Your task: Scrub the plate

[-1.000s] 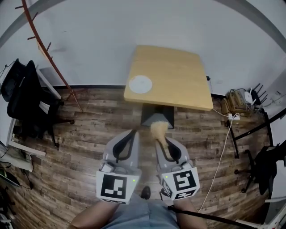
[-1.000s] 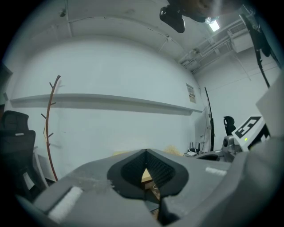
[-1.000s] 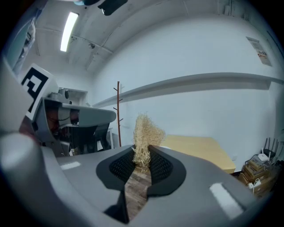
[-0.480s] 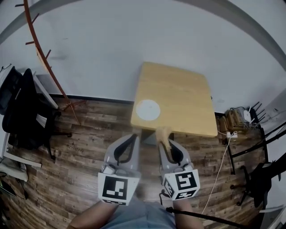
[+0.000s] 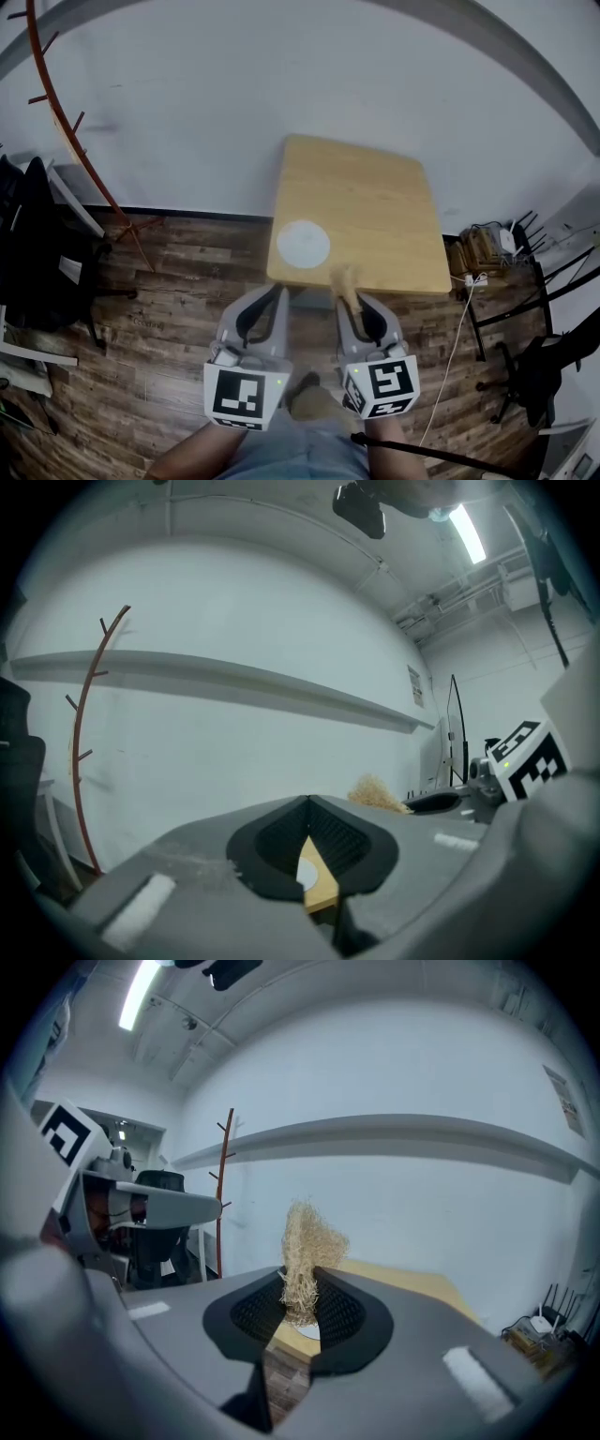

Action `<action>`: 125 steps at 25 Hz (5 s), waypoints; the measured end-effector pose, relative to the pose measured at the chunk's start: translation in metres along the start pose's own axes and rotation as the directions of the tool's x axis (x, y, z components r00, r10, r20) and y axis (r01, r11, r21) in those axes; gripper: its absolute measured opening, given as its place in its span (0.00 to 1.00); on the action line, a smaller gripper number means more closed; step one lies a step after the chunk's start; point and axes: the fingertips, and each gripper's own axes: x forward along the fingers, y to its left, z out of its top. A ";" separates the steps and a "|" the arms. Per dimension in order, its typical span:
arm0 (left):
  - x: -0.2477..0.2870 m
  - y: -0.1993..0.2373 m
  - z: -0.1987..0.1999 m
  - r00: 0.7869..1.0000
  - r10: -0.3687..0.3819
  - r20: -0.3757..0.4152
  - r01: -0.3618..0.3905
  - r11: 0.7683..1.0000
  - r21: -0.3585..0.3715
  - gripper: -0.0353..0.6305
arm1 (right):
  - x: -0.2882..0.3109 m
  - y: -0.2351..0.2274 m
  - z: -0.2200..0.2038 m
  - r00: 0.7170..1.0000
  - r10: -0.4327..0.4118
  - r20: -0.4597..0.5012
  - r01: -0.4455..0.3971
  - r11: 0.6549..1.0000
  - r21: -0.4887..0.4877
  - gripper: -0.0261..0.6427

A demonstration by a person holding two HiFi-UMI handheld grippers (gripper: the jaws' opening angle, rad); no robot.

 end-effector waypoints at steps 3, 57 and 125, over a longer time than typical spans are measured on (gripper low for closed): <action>0.014 0.004 -0.010 1.000 -0.005 -0.026 0.005 1.000 -0.007 0.09 | 0.011 -0.007 -0.008 1.000 0.000 -0.016 0.000 1.000 0.026 0.15; 0.226 0.104 -0.173 0.884 -0.019 -0.467 -0.047 0.991 -0.129 0.09 | 0.236 -0.078 -0.147 0.900 0.215 -0.380 -0.149 0.969 0.195 0.15; 0.253 0.103 -0.223 0.768 -0.208 -0.606 -0.008 0.943 -0.333 0.15 | 0.282 -0.054 -0.161 0.768 0.214 -0.603 -0.294 0.955 -0.036 0.14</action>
